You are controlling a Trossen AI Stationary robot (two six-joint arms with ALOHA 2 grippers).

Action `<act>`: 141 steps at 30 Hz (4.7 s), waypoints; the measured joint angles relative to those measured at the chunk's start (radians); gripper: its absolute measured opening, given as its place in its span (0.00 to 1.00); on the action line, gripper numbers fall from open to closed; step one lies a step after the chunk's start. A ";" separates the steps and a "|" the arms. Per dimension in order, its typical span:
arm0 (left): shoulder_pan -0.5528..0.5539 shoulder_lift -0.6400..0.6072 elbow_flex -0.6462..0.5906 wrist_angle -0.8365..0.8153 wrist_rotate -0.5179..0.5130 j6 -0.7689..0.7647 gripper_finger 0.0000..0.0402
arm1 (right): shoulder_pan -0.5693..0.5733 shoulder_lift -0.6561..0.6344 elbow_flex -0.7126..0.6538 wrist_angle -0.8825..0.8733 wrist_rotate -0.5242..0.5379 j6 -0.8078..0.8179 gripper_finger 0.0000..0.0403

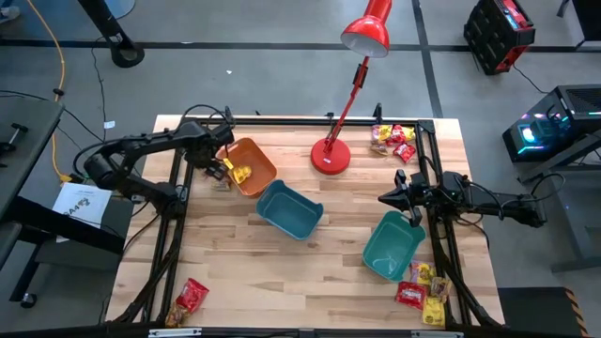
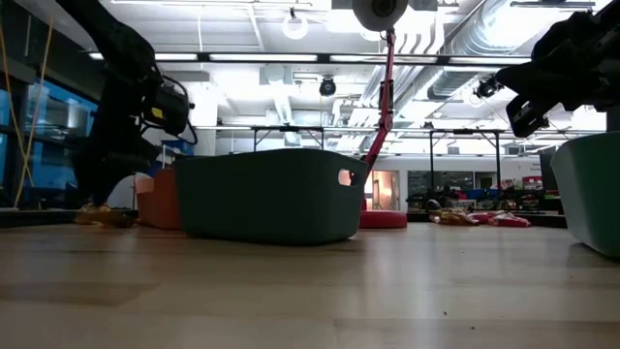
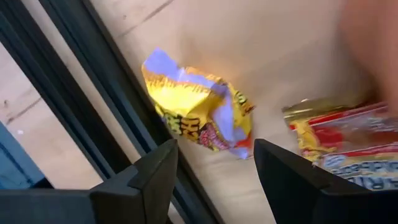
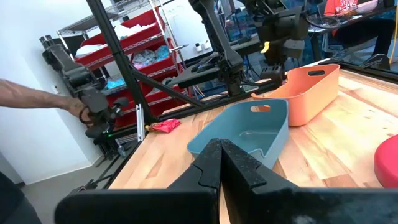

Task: Sort candy
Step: Put the top left yellow candy into the orange bin, then put the top left gold candy into the blue bin

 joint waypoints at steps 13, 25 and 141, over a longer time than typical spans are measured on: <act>0.021 0.096 0.025 0.152 -0.004 0.062 0.51 | 0.000 0.000 0.000 0.000 0.000 0.000 0.00; 0.021 0.079 0.025 0.144 0.013 0.103 0.06 | 0.000 0.000 0.000 0.000 0.000 0.000 0.00; -0.468 -0.250 -0.023 0.046 0.082 -0.545 0.48 | 0.000 0.000 0.000 0.000 0.000 0.000 0.00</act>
